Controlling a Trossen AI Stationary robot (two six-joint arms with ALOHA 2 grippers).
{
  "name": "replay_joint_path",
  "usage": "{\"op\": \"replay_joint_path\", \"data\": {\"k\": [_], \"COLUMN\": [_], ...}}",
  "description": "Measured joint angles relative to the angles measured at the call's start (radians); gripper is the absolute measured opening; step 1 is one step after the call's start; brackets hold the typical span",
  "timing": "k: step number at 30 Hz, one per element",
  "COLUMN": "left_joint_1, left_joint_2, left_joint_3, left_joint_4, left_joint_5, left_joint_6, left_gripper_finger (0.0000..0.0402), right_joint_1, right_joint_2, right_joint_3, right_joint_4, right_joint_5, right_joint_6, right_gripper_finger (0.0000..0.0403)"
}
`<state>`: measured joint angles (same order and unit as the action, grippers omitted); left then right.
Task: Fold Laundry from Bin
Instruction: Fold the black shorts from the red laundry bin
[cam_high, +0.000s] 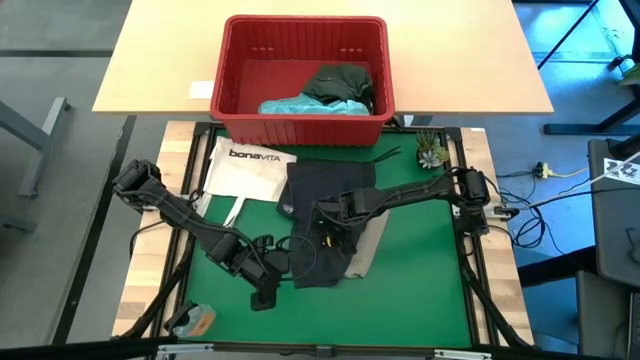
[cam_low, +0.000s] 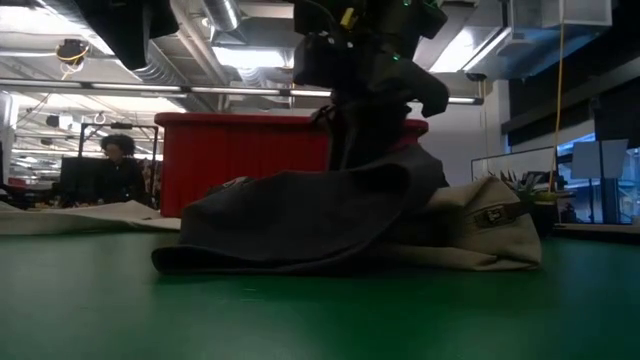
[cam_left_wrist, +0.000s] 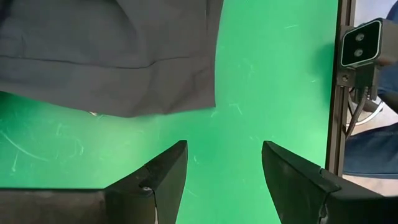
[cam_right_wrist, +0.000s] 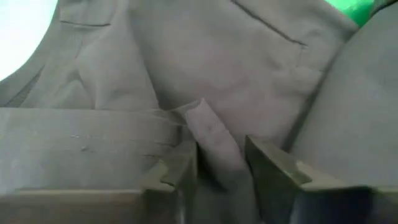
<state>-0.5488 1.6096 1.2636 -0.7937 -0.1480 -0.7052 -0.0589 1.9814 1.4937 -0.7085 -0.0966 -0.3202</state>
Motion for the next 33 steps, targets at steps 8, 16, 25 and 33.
{"op": "replay_joint_path", "data": {"k": [8, 16, 25, 33], "left_joint_1": [0.000, -0.004, -0.047, -0.063], "left_joint_2": [0.000, 0.000, 0.068, 0.218], "left_joint_3": [0.000, 0.000, 0.000, 0.000], "left_joint_4": [0.000, 0.012, 0.147, 0.243], "left_joint_5": [-0.027, -0.121, -0.251, -0.297], "left_joint_6": [0.000, 0.000, 0.009, 0.036], "left_gripper_finger": [0.0200, 0.0200, 0.0200, 0.0200], "right_joint_1": [0.000, 0.020, 0.131, 0.258], "right_joint_2": [-0.008, -0.082, -0.149, -0.150], "right_joint_3": [-0.001, -0.001, -0.001, -0.001], "right_joint_4": [-0.011, -0.083, -0.137, -0.254], "right_joint_5": [-0.001, 0.008, 0.029, 0.136], "right_joint_6": [0.000, 0.033, 0.105, 0.208], "right_gripper_finger": [0.0039, 0.0016, 0.0004, 0.0012]}}
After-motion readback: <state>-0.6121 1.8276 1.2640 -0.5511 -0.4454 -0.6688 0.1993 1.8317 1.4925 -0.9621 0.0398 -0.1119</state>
